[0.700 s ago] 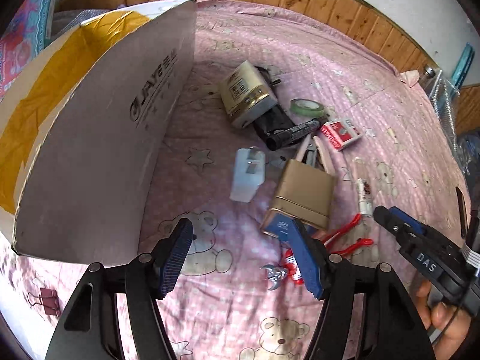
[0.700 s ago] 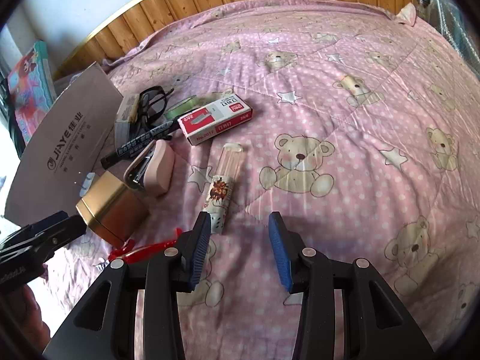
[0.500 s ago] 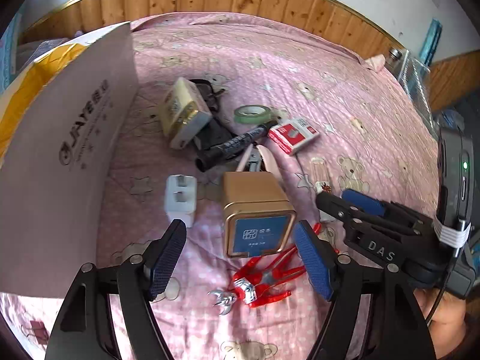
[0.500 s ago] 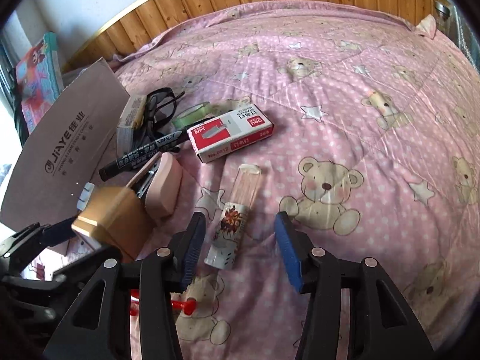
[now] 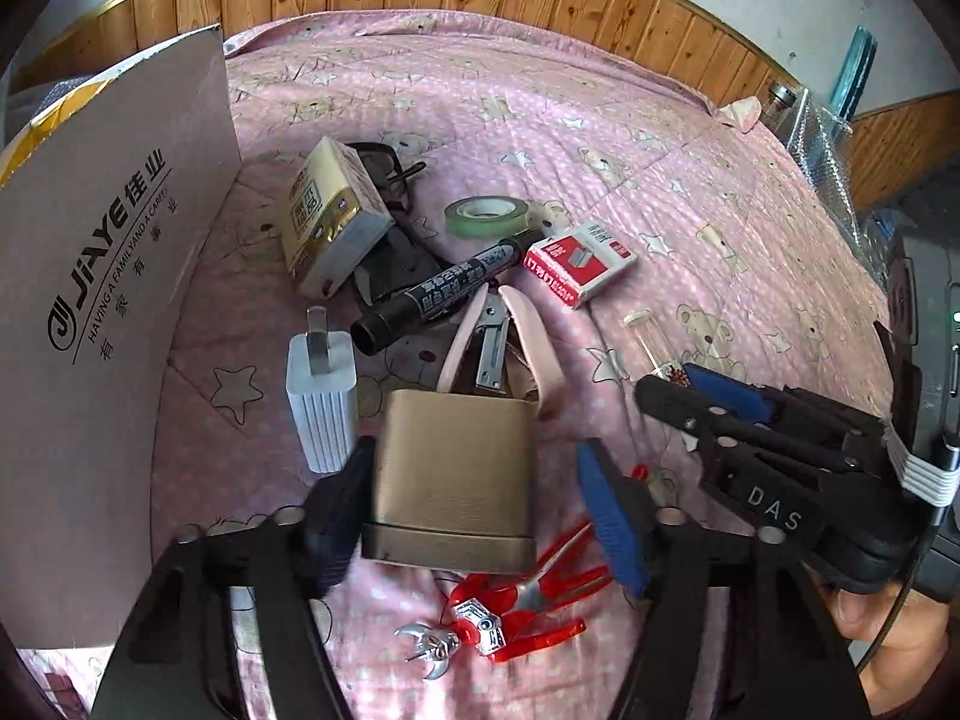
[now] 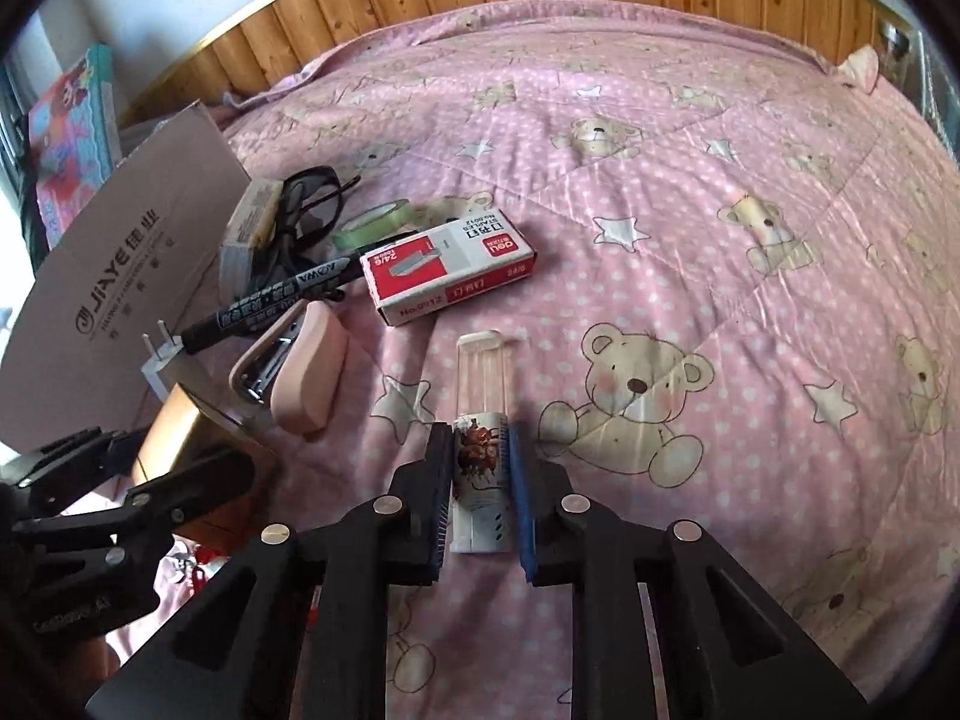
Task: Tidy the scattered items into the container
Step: 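Grasp the gold square box with the left tool while the right tool grasps the clear tube, then carry the gold box and clear tube over the yellow-lined white box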
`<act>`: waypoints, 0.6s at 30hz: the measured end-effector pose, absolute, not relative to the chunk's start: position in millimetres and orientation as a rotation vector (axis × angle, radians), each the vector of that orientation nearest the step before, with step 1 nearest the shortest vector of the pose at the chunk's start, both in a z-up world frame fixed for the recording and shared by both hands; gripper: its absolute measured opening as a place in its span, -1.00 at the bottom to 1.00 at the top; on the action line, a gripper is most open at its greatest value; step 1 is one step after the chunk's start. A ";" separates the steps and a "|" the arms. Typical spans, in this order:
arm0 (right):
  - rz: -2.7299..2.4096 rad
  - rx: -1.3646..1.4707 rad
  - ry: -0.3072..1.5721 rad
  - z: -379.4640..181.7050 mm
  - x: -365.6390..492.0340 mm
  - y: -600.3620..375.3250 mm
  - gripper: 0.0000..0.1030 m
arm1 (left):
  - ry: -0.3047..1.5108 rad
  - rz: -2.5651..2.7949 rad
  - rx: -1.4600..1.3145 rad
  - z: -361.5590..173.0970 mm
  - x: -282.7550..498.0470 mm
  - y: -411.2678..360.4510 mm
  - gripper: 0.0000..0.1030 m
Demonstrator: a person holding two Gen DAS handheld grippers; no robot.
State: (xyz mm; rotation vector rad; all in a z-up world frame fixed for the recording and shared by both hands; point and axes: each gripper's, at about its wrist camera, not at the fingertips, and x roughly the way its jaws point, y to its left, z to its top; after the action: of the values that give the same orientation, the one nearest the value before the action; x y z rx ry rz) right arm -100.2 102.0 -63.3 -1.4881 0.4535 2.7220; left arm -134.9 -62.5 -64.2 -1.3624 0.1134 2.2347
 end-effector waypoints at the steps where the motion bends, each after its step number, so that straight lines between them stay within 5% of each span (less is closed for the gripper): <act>1: 2.720 -1.486 0.475 -62.8 -97.4 105.8 -0.63 | 0.087 2.227 -1.362 -64.3 -135.8 -65.8 -0.01; 18: 2.819 -1.438 0.631 -31.8 -56.9 90.6 -0.63 | -0.055 2.261 -1.162 -1.3 -111.3 -100.1 -0.01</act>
State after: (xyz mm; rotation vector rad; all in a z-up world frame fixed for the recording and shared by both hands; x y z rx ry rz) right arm -56.9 90.6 -31.8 -1.4381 0.6305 2.8188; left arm -111.3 -100.1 -1.3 -1.1620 -0.0554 2.2614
